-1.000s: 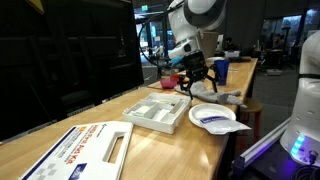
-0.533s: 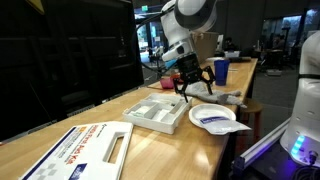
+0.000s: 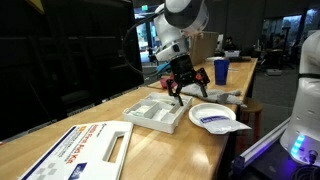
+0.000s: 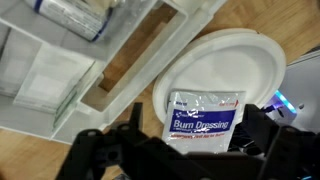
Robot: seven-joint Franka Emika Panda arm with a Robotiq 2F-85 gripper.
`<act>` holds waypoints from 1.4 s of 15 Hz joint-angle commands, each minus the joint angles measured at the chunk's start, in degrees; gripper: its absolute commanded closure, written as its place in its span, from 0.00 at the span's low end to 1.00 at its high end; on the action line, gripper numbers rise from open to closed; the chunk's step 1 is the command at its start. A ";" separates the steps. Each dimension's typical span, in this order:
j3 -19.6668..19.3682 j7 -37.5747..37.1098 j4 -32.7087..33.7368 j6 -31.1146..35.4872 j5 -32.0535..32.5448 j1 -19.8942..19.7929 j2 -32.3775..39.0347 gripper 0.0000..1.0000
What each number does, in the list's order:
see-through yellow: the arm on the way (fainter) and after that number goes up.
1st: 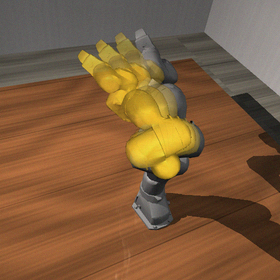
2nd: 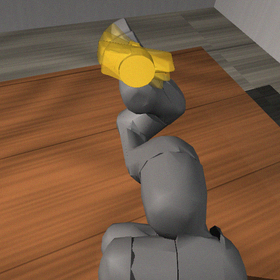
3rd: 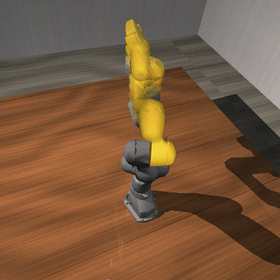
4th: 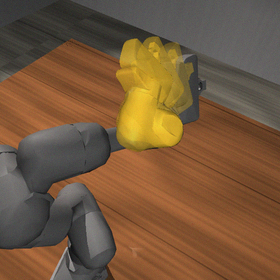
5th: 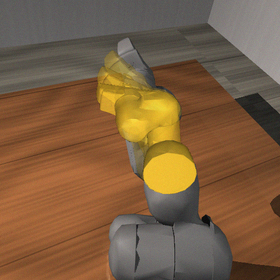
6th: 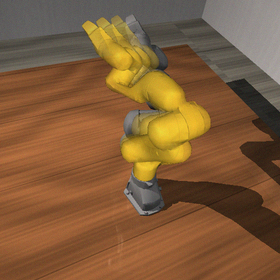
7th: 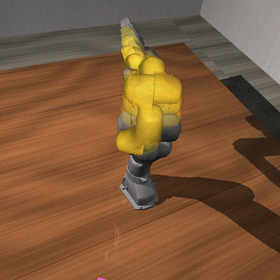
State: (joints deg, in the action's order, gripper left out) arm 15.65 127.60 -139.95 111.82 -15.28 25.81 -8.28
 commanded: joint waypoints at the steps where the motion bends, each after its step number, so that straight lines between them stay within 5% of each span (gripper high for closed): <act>1: 1.09 3.43 2.49 -4.20 -1.55 -0.65 1.18 0.00; 21: 8.38 6.08 3.52 -8.90 -10.93 0.39 5.78 0.00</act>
State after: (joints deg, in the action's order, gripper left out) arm 23.27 134.32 -136.40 103.90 -24.85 26.22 -1.57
